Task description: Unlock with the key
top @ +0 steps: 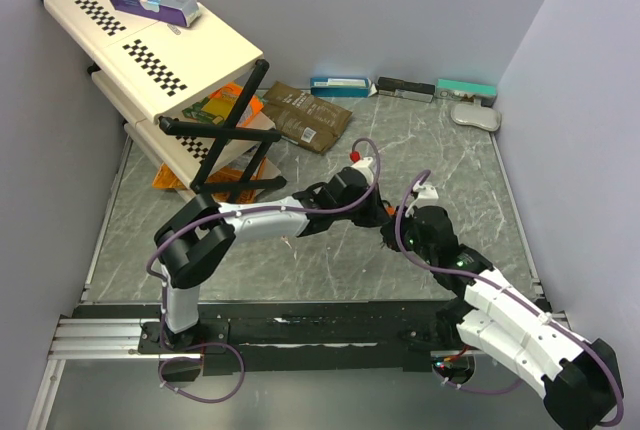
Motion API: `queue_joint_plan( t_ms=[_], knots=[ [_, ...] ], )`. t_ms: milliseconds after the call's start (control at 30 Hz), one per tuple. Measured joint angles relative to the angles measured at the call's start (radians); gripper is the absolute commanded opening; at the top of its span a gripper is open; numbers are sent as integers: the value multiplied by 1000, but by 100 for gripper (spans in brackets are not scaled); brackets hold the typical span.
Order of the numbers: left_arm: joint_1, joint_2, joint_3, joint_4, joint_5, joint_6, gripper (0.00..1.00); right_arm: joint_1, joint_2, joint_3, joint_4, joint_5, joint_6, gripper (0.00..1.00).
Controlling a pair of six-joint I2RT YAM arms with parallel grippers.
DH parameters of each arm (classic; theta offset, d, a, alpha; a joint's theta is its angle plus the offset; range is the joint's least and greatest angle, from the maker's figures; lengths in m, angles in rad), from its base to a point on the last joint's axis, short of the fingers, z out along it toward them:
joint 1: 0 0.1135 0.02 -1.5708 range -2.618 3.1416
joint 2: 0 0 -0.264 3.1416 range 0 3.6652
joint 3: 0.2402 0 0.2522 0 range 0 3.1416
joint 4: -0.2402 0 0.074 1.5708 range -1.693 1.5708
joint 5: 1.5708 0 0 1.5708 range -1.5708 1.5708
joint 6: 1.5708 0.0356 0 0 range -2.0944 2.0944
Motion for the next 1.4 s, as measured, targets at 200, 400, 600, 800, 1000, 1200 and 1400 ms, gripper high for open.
queue_joint_plan(
  t_ms=[200, 400, 600, 800, 1000, 1200, 1400],
  knots=[
    [23, -24, -39, 29, 28, -9, 1, 0, 24, -6, 42, -25, 0, 45],
    [53, -53, -88, 56, 62, -6, 1, -5, 31, -18, 84, -94, -11, 63],
    [86, -96, -137, 100, 111, 5, 1, -33, -15, -64, 151, -195, -27, 70],
    [113, -122, -173, 148, 186, 27, 1, -79, -40, -132, 218, -281, -37, 70],
    [119, -164, -210, 180, 281, 92, 1, -134, -131, -177, 270, -417, -39, 72],
    [137, -228, -283, 282, 386, 129, 1, -276, -171, -231, 416, -664, 25, 73],
    [151, -255, -350, 430, 513, 117, 1, -313, -156, -244, 526, -828, 90, 70]
  ],
)
